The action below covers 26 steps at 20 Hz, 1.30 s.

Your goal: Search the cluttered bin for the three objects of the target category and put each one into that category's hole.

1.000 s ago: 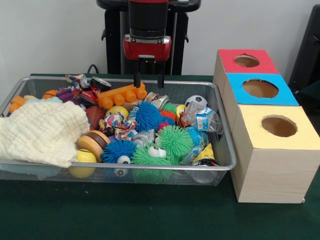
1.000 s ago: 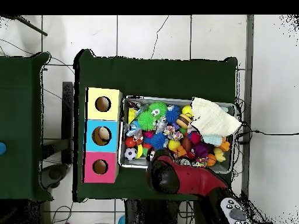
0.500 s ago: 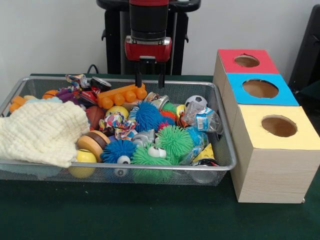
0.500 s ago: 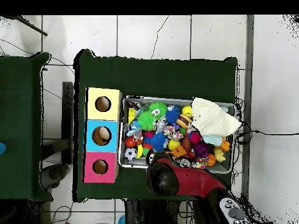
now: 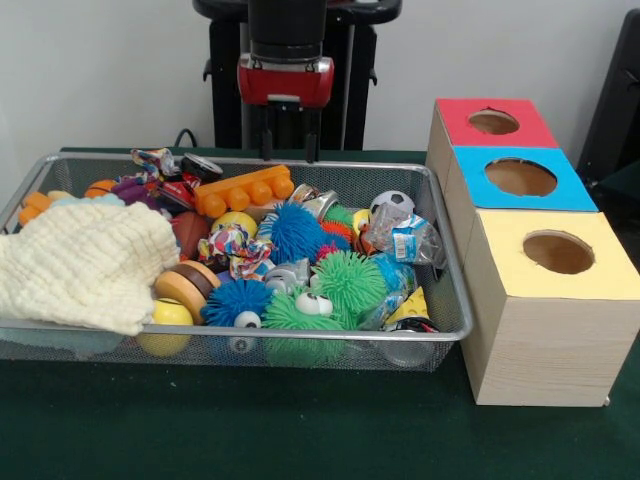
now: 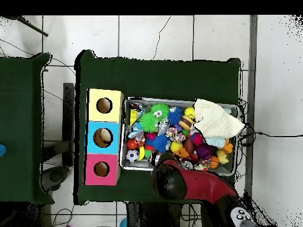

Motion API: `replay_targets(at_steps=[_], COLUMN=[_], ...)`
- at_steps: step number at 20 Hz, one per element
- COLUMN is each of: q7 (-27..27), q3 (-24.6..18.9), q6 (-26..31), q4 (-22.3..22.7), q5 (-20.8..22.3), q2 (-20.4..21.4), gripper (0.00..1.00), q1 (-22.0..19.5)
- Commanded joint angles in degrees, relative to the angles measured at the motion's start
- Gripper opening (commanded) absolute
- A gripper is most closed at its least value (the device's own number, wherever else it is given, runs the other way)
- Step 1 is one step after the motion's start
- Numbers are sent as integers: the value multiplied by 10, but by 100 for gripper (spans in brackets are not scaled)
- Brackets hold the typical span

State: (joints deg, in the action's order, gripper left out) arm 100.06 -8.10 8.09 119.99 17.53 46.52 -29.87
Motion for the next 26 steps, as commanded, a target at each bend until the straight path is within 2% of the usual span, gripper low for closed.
replay_targets(at_steps=[1,3,5,6,9,11,14,18,20,24,26], q7=[-10,-24,-50,-72,-104,-123,-101,-44,-25,9,17], q3=[-72,-63,-60,-56,-35,-25,-29,-52,-51,-27,-18], q6=[173,222,239,272,345,346,259,171,143,131,108], q4=[66,82,107,111,116,120,130,104,82,20,-3], q5=[-78,-114,-148,-164,-205,-210,-172,-95,-69,-24,-7], q2=[201,270,332,355,408,420,385,275,225,131,87], gripper=[100,100,100,100,100,100,100,100,100,100,100], q1=[-27,-16,-15,-13,-5,-2,0,-16,-15,5,12])
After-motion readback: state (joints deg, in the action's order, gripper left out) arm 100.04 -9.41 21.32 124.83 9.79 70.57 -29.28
